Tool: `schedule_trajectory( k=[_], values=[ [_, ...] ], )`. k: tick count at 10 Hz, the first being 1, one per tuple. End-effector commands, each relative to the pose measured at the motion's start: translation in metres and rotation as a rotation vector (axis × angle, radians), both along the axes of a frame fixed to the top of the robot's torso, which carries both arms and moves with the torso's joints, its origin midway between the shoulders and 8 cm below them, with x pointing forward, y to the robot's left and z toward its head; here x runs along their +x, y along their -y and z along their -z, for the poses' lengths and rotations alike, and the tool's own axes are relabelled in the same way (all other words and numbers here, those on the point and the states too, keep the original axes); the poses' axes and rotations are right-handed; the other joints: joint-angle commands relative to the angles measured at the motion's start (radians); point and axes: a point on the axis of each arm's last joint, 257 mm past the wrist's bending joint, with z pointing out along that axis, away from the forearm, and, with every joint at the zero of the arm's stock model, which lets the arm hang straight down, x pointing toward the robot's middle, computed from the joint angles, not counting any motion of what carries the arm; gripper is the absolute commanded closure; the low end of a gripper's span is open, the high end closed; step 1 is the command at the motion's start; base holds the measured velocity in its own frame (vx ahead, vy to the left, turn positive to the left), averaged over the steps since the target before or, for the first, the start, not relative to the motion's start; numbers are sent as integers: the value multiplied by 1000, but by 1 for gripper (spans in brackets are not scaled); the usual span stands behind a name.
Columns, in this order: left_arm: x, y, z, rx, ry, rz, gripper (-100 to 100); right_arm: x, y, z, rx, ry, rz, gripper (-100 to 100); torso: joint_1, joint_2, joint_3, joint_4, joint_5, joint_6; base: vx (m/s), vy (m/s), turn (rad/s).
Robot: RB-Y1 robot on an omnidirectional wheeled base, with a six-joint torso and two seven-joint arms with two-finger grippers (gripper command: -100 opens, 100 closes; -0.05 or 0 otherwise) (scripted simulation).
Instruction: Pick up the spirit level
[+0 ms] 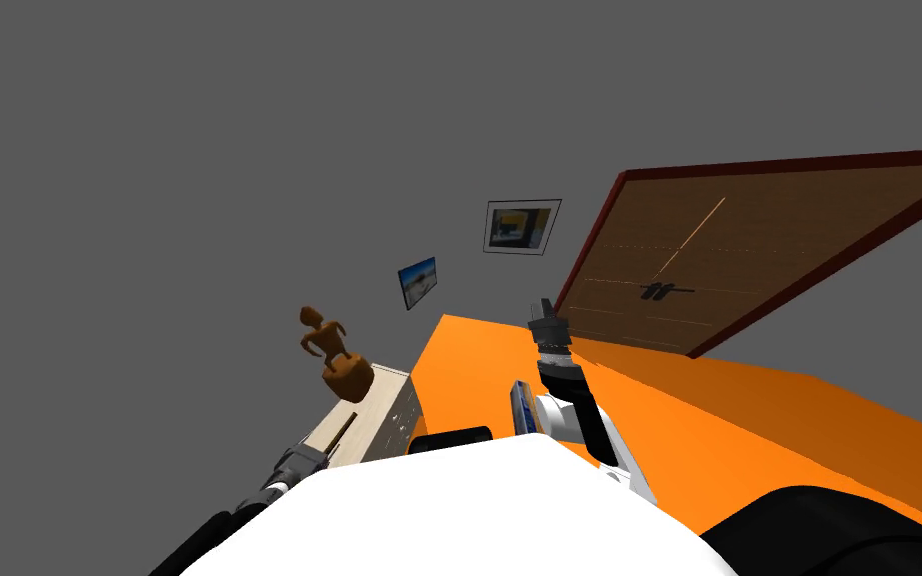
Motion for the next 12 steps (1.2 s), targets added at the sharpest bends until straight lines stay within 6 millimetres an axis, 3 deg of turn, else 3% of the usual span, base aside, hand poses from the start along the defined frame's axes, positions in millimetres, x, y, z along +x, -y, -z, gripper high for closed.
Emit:
schedule_trajectory(
  k=[1, 2, 3, 4, 5, 6, 8, 10, 11, 12],
  values=[
    [-12, -2, 7, -29, -36, -19, -100, 0, 0, 0, 0, 0, 0, 0, 0, 0, 0, 0, 0, 0, 26, 25, -94],
    [-12, -2, 7, -29, -36, -19, -100, 0, 0, 0, 0, 0, 0, 0, 0, 0, 0, 0, 0, 0, 14, 9, -2],
    [-38, -6, 25, -76, -105, -52, -100, 0, 0, 0, 0, 0, 0, 0, -2, 1, 0, 0, 0, 0, 22, 6, -182],
    [-38, -6, 26, -76, -105, -52, -100, 0, 0, 0, 0, 0, 0, 0, -2, 1, 0, 0, 0, 0, 23, 15, -100],
    [-66, -10, 41, -120, -174, -86, -100, 0, 0, 0, 0, 0, 0, 0, -1, 0, 0, 0, 0, 0, 29, 29, -158],
    [-66, -10, 41, -120, -174, -86, -100, 0, 0, 0, 0, 0, 0, 0, 0, 0, 0, 0, 0, 0, 26, 30, -91],
    [-121, -16, 66, -198, -304, -155, -100, 0, 0, 0, 0, 0, 0, 0, 0, 0, 0, 0, 0, 0, 41, 34, -195],
    [-121, -16, 66, -198, -304, -156, -100, 0, 0, 0, 0, 0, 0, 0, 0, 0, 0, 0, 0, -1, 17, 22, -34],
    [-149, -18, 76, -232, -366, -190, -100, 0, 0, 0, 0, 0, 0, 0, -2, 1, 0, 0, 0, -1, 13, 10, -148],
    [-149, -18, 76, -232, -366, -190, -100, 0, 0, 0, 0, 0, 0, 0, -1, 1, 1, 0, 0, 0, 12, 20, -91]
  ],
)
